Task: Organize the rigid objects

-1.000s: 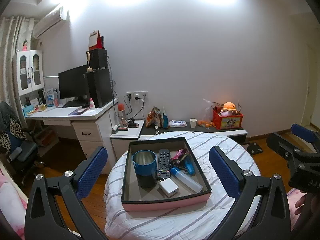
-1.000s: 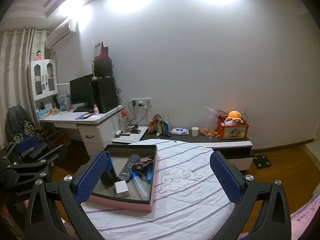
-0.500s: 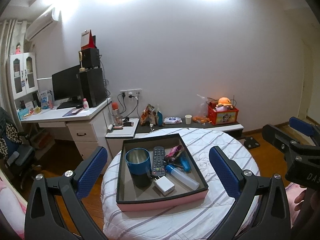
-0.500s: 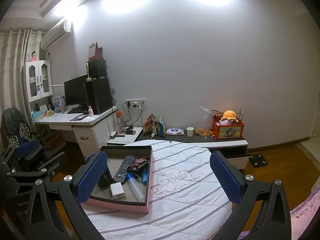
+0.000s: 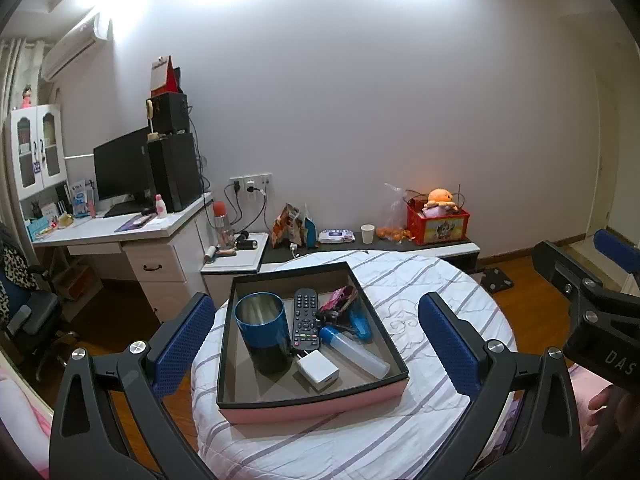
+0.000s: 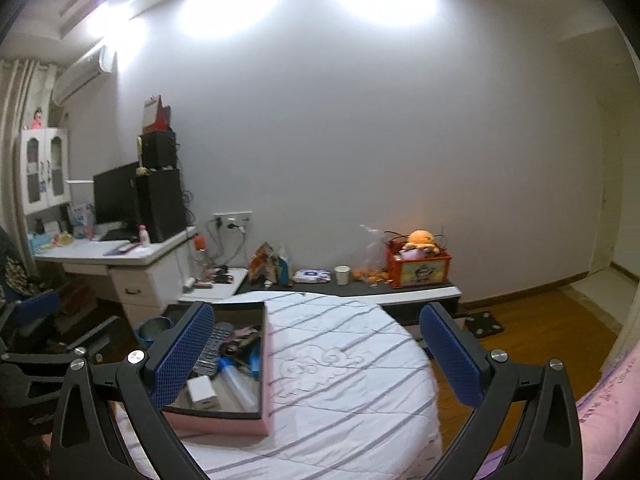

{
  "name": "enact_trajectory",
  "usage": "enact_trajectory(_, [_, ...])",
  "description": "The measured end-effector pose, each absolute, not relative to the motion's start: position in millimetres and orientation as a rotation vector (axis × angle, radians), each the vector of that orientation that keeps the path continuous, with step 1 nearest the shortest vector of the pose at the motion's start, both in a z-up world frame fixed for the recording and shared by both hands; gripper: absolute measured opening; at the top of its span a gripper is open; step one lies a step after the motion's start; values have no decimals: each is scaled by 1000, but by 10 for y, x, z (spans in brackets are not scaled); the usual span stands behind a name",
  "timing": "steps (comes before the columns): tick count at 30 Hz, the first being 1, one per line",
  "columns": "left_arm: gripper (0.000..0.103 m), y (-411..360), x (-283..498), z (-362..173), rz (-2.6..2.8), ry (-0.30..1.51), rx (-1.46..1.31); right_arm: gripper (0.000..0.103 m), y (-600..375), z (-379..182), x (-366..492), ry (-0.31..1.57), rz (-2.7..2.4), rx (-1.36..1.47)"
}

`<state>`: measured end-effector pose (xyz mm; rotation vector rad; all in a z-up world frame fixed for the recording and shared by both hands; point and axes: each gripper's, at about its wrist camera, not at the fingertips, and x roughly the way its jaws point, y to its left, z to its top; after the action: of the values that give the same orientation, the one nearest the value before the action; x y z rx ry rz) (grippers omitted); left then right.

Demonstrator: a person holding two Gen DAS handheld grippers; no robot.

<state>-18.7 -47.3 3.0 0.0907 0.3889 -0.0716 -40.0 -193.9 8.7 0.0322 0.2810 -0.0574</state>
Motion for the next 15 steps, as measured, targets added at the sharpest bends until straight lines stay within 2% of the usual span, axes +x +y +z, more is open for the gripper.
enact_trajectory(15, [103,-377,-135,-27,-63,393,63,103,-1877,54,-340,312,-36,20])
